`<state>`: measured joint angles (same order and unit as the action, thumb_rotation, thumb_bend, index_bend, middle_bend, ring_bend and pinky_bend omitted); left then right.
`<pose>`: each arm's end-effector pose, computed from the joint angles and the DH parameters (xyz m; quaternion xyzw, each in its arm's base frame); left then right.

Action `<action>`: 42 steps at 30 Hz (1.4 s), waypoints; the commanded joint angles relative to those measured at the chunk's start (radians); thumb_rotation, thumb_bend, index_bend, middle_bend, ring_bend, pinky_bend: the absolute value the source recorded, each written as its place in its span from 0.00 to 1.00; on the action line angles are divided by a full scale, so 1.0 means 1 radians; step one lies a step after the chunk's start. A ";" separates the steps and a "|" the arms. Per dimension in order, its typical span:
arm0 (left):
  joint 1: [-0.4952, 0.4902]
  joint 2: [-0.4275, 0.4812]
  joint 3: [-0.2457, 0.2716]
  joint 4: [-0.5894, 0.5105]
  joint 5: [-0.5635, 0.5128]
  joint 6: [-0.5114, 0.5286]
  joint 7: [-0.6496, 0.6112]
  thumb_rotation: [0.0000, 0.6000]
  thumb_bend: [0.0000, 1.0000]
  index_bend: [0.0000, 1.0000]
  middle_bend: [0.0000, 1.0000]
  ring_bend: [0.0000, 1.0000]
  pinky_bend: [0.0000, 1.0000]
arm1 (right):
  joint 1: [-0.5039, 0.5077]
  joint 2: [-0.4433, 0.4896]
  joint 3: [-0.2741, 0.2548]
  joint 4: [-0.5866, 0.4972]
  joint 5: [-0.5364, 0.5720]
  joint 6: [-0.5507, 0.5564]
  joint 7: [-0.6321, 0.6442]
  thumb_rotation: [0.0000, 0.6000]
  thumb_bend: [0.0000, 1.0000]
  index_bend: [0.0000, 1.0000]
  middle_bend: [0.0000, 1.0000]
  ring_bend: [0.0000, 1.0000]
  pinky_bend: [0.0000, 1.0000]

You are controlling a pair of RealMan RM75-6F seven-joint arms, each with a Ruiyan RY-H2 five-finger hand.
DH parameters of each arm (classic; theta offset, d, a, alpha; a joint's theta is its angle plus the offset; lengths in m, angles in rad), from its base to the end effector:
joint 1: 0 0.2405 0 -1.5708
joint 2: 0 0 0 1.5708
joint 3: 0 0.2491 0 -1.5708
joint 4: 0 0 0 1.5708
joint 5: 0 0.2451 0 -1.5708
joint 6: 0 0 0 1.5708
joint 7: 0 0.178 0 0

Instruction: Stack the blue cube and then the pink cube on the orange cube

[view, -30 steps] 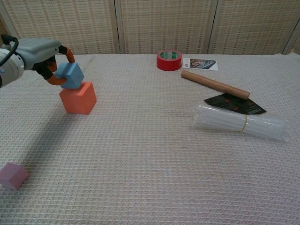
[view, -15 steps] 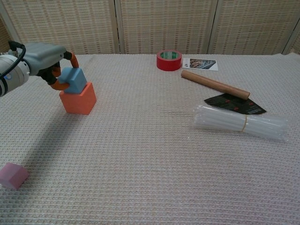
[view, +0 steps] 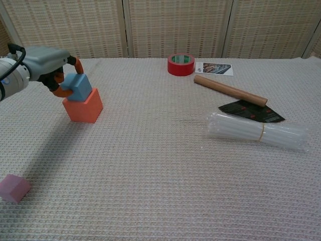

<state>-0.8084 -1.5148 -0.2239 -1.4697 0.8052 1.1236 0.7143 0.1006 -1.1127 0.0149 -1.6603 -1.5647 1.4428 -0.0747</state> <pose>-0.1499 0.4197 -0.0129 -0.6988 -0.3157 -0.2938 0.5706 -0.3000 -0.2117 0.1036 0.6390 -0.3788 0.3727 0.5561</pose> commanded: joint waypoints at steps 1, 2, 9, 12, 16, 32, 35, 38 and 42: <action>0.000 0.001 -0.002 0.000 0.003 0.002 -0.005 1.00 0.35 0.30 1.00 1.00 1.00 | 0.000 0.001 -0.001 0.000 0.000 0.000 0.000 1.00 0.15 0.00 0.00 0.00 0.00; 0.000 0.001 -0.002 0.000 0.005 0.003 -0.008 1.00 0.35 0.29 1.00 1.00 1.00 | 0.000 0.001 0.000 0.000 0.001 -0.001 -0.001 1.00 0.15 0.00 0.00 0.00 0.00; 0.003 0.001 0.000 0.000 0.028 0.008 -0.028 1.00 0.35 0.24 1.00 1.00 1.00 | -0.002 0.001 -0.001 -0.002 0.000 0.002 -0.002 1.00 0.15 0.00 0.00 0.00 0.00; 0.002 0.001 0.000 0.000 0.024 0.005 -0.025 1.00 0.35 0.24 1.00 1.00 1.00 | -0.002 0.001 -0.001 -0.003 0.001 0.001 -0.004 1.00 0.15 0.00 0.00 0.00 0.00; 0.005 0.007 0.001 -0.012 0.031 0.011 -0.028 1.00 0.36 0.24 1.00 1.00 1.00 | -0.002 0.001 0.000 -0.003 0.001 0.002 -0.004 1.00 0.16 0.00 0.00 0.00 0.00; 0.296 0.219 0.265 -0.287 0.431 0.204 -0.362 1.00 0.35 0.21 1.00 1.00 1.00 | -0.007 0.006 -0.006 -0.006 -0.015 0.012 0.005 1.00 0.16 0.00 0.00 0.00 0.00; 0.335 0.243 0.319 -0.302 0.472 0.190 -0.413 1.00 0.35 0.20 1.00 1.00 1.00 | -0.006 0.004 -0.010 -0.009 -0.022 0.010 0.001 1.00 0.16 0.00 0.00 0.00 0.00; 0.364 0.276 0.382 -0.318 0.520 0.147 -0.467 1.00 0.35 0.16 1.00 1.00 1.00 | -0.006 0.003 -0.013 -0.012 -0.029 0.010 0.001 1.00 0.16 0.00 0.00 0.00 0.00; 0.385 0.291 0.427 -0.312 0.549 0.104 -0.480 1.00 0.34 0.13 1.00 1.00 1.00 | -0.006 0.003 -0.017 -0.013 -0.032 0.007 0.001 1.00 0.15 0.00 0.00 0.00 0.00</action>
<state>-0.4367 -1.2314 0.1888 -1.7835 1.3388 1.2406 0.2400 0.0945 -1.1094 -0.0015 -1.6728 -1.5969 1.4499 -0.0741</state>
